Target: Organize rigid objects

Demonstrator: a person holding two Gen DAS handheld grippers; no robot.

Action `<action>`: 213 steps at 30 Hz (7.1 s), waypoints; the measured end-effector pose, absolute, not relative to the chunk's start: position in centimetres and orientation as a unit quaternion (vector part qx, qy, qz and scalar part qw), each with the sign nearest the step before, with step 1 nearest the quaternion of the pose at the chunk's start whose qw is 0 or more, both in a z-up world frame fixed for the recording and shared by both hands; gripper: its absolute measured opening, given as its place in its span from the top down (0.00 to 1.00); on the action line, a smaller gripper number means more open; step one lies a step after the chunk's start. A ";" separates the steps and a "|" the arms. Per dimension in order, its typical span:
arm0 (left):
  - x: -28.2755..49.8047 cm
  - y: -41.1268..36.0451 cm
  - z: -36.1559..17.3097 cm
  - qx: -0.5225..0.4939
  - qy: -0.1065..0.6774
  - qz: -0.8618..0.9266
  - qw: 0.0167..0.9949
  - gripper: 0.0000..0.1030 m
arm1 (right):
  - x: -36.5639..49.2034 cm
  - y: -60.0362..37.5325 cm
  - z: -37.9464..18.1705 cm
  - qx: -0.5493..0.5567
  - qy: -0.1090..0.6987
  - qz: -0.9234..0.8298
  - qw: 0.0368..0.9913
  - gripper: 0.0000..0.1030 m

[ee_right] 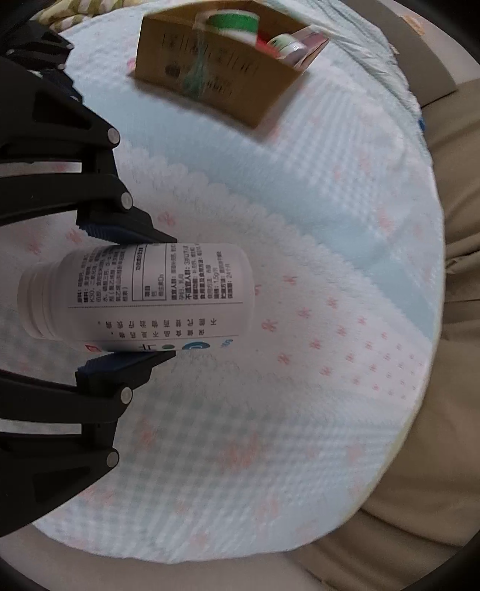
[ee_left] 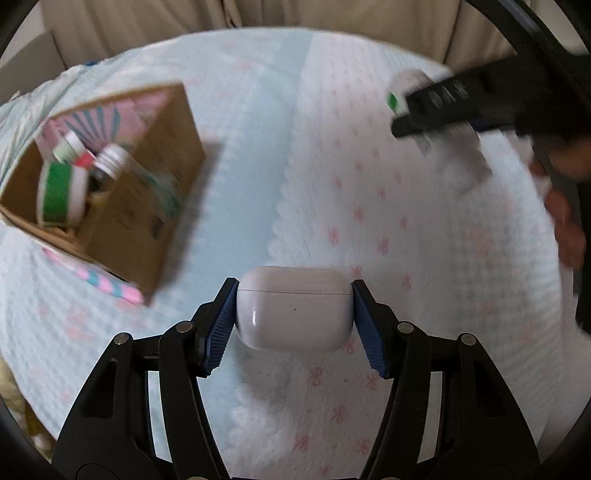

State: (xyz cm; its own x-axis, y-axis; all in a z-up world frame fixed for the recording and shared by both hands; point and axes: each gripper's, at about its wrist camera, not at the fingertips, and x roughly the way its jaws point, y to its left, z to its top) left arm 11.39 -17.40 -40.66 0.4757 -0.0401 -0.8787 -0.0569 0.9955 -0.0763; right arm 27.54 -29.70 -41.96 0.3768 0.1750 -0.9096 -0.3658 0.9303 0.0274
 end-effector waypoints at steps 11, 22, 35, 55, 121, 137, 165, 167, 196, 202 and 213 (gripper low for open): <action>10.2 -11.4 -25.7 -0.065 0.442 0.016 0.894 0.44 | 22.4 -27.1 -28.0 -0.042 0.490 0.185 0.851 0.55; 11.4 -1.3 -18.3 -0.068 0.411 0.007 0.909 0.44 | 18.9 -19.3 -20.2 -0.018 0.465 0.214 0.859 0.55; 18.8 13.3 -18.5 -0.021 0.436 -0.066 0.897 0.44 | 18.8 -10.1 -21.0 0.082 0.501 0.117 0.853 0.55; 25.4 19.7 -35.4 0.036 0.567 -0.087 0.818 0.44 | 22.0 -6.2 -34.8 0.160 0.603 0.027 0.781 0.55; 4.3 10.2 0.5 0.012 0.256 -0.067 0.964 0.00 | 4.2 -15.6 -2.8 0.029 0.326 -0.033 0.944 0.04; 2.2 8.2 0.9 0.014 0.236 -0.060 0.970 0.00 | 2.0 -16.6 -1.6 0.015 0.286 -0.036 0.957 0.04; 2.9 7.9 0.9 0.019 0.234 -0.058 0.970 0.00 | 2.3 -16.7 -1.5 0.024 0.289 -0.036 0.956 0.04; 2.9 8.1 0.9 0.018 0.233 -0.056 0.971 0.00 | 2.4 -16.8 -1.5 0.025 0.289 -0.035 0.956 0.04; 2.7 9.5 0.5 0.017 0.226 -0.061 0.972 0.00 | 2.4 -16.4 -1.4 0.027 0.288 -0.037 0.957 0.04; 2.8 9.6 0.6 0.022 0.222 -0.055 0.973 0.00 | 2.4 -16.4 -1.4 0.027 0.289 -0.037 0.956 0.04; 2.9 10.7 0.5 0.014 0.194 -0.028 0.980 0.00 | 2.6 -16.3 -1.6 0.031 0.291 -0.041 0.955 0.04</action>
